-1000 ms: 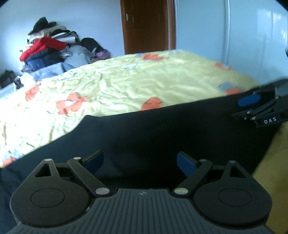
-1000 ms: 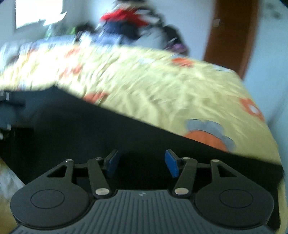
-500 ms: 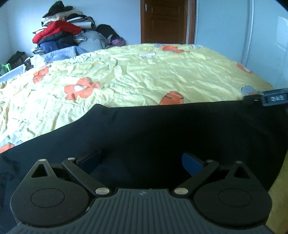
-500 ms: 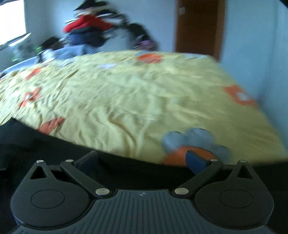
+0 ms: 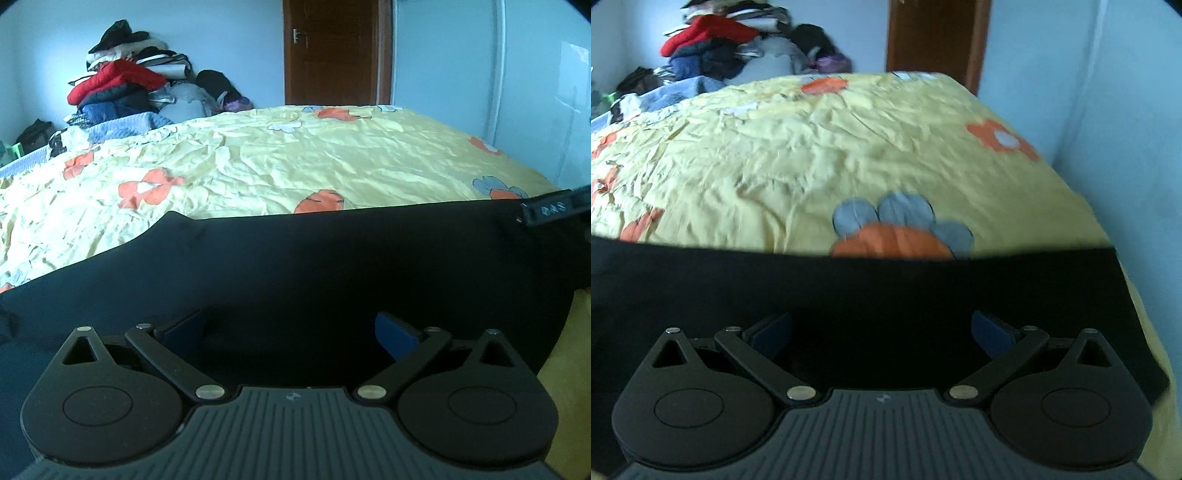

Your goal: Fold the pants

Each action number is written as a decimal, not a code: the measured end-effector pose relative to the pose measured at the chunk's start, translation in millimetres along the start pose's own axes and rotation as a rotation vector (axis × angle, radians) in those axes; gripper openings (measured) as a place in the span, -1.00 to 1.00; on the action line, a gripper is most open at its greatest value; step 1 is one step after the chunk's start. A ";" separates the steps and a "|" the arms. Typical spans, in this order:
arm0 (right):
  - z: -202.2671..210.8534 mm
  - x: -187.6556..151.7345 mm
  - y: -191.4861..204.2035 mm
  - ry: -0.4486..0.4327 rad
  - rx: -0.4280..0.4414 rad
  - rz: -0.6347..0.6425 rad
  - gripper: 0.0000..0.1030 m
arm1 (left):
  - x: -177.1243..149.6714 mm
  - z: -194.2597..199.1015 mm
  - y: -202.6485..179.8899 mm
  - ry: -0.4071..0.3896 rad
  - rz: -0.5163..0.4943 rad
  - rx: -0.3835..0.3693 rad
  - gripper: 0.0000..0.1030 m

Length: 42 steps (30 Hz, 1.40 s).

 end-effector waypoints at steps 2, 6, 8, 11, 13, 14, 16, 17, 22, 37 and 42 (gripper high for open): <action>-8.1 9.0 -0.7 -0.005 0.018 0.001 1.00 | 2.1 3.7 -0.9 0.007 0.007 -0.003 0.96; 12.4 7.2 -5.7 -0.016 -0.003 0.015 1.00 | 6.1 13.2 -3.6 -0.033 -0.017 -0.005 0.97; 30.4 -8.0 -9.6 -0.027 0.001 0.007 1.00 | 4.2 13.1 -5.0 -0.044 -0.024 -0.004 0.97; 35.6 -35.5 -18.3 0.009 0.034 -0.013 1.00 | -4.1 6.6 -9.0 -0.026 -0.023 -0.022 0.99; 37.7 -38.7 -22.0 -0.045 0.057 0.012 1.00 | -6.4 7.0 -10.4 -0.049 -0.026 -0.013 1.00; 36.5 -37.5 -23.4 -0.055 0.062 0.017 1.00 | -6.6 7.2 -11.2 -0.052 -0.032 -0.012 1.00; 33.3 -33.7 -25.6 -0.064 0.071 0.024 1.00 | -7.6 5.5 -11.1 -0.045 -0.029 -0.021 1.00; 33.5 -32.3 -26.6 -0.054 0.078 0.023 1.00 | -8.1 4.7 -9.7 -0.041 -0.017 -0.030 1.00; 70.3 -31.9 -75.4 -0.186 0.027 -0.210 1.00 | -9.6 2.7 -6.4 -0.032 0.016 -0.057 1.00; 77.4 -76.5 -184.1 -0.216 0.371 -0.969 1.00 | -10.0 2.5 -6.6 -0.032 0.016 -0.057 1.00; 64.0 -56.9 -178.8 -0.271 0.357 -0.899 1.00 | -10.0 2.4 -6.6 -0.032 0.016 -0.057 1.00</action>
Point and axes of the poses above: each gripper's, at about its wrist camera, not at the fingertips, and z roughly against the way its jaws point, y to its left, x to its top, the point moved 9 cm from there along -z, roughly the way its jaws point, and after that the axes turned 2 degrees about -z, right-handed, at the moved point
